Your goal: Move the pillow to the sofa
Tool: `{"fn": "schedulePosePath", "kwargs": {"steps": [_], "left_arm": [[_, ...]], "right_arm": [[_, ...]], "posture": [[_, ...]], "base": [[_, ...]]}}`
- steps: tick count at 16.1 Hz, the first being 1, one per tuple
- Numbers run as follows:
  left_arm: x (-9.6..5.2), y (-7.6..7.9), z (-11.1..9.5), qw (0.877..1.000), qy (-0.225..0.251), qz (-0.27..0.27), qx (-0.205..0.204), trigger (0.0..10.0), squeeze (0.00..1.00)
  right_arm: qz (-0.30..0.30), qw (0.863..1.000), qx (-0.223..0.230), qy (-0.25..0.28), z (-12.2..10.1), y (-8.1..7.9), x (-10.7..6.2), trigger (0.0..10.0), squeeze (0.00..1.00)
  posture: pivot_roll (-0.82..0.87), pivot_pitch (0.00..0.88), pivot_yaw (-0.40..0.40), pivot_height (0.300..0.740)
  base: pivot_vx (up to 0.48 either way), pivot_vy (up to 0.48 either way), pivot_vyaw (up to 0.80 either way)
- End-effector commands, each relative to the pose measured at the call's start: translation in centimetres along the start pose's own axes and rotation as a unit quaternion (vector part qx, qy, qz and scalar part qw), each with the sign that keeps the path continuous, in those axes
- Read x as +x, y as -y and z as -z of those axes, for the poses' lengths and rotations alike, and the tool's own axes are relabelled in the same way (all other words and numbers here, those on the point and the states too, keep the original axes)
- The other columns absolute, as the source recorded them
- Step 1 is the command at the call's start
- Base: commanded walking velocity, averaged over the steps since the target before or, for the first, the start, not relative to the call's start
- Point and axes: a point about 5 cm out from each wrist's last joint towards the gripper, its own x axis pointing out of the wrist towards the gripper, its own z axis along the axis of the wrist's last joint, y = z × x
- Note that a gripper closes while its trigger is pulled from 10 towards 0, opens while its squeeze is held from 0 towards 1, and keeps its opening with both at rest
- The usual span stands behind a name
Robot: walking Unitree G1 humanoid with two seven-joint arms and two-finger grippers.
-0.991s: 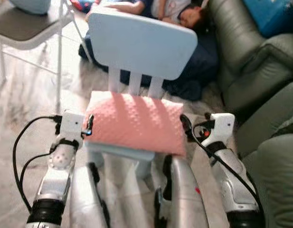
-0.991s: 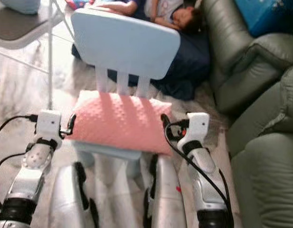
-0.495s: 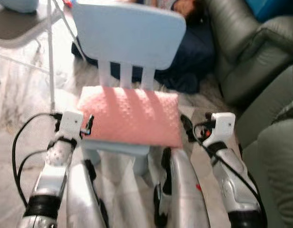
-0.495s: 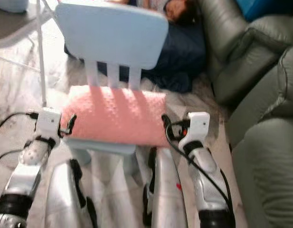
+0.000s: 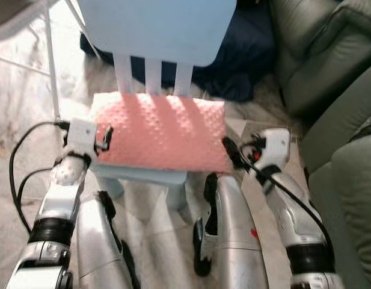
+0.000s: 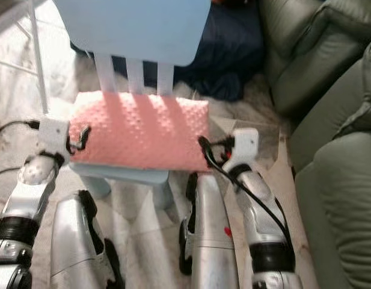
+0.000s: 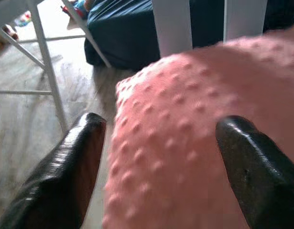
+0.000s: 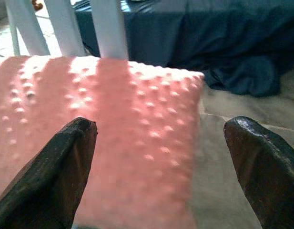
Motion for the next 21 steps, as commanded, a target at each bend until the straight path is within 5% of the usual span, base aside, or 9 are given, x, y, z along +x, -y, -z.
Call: {"fn": "schedulePosePath", "kwargs": {"steps": [1, 4, 5, 6, 7, 12, 19, 20, 21], "left_arm": [[0.3, 0.4, 0.0, 1.000, -0.003, 0.009, -0.028, 10.0, 1.00], [1.5, 0.1, -0.7, 0.999, -0.020, -0.022, -0.032, 10.0, 1.00], [1.8, 0.3, -0.6, 0.999, -0.030, -0.013, -0.040, 10.0, 1.00], [2.1, 0.4, -0.6, 0.999, -0.034, -0.011, -0.040, 10.0, 0.15], [2.2, 0.5, -0.6, 0.998, -0.034, -0.012, -0.050, 10.0, 0.00], [2.5, 1.7, 1.4, 0.996, -0.072, -0.019, -0.051, 10.0, 0.00], [1.9, 1.5, 3.4, 0.992, -0.109, -0.025, -0.056, 10.0, 0.00], [1.6, 2.1, 4.1, 0.991, -0.119, -0.010, -0.055, 10.0, 0.00], [1.5, 2.3, 4.3, 0.991, -0.120, -0.007, -0.058, 3.1, 0.00]], "right_arm": [[-0.019, 1.000, 0.006, -0.009, 0.2, -0.6, 0.7, 10.0, 1.00], [-0.053, 0.998, 0.014, -0.027, -0.4, -1.8, 2.6, 10.0, 0.93], [-0.065, 0.997, 0.007, -0.044, -0.2, -2.2, 3.2, 10.0, 0.00], [-0.083, 0.995, 0.006, -0.058, -0.1, -2.6, 3.9, 10.0, 0.00], [-0.092, 0.994, 0.005, -0.061, 0.0, -3.0, 4.4, 10.0, 0.00], [-0.062, 0.993, -0.018, -0.098, 1.0, -3.3, 6.7, 10.0, 0.00], [-0.015, 0.987, -0.043, -0.151, 3.8, -2.4, 6.4, 10.0, 0.00], [-0.024, 0.986, -0.036, -0.160, 4.5, -2.8, 6.2, 8.2, 0.00], [-0.027, 0.986, -0.033, -0.160, 4.7, -3.1, 6.2, 0.6, 0.00]], "posture": [[-0.04, 0.312, -0.091, 0.458], [-0.03, 0.328, -0.099, 0.458], [-0.03, 0.335, -0.101, 0.458], [-0.03, 0.340, -0.101, 0.458], [-0.02, 0.342, -0.100, 0.458], [-0.02, 0.399, -0.107, 0.458], [-0.01, 0.491, -0.103, 0.458], [-0.01, 0.503, -0.102, 0.458], [-0.01, 0.505, -0.102, 0.458]], "base": [[0.000, 0.000, 0.00], [0.000, 0.000, 0.00], [0.000, 0.000, 0.00], [0.000, 0.000, 0.00], [0.000, 0.000, 0.00], [0.000, 0.000, 0.00], [0.000, 0.000, 0.00], [0.000, 0.000, 0.00], [0.000, 0.000, 0.00]]}}
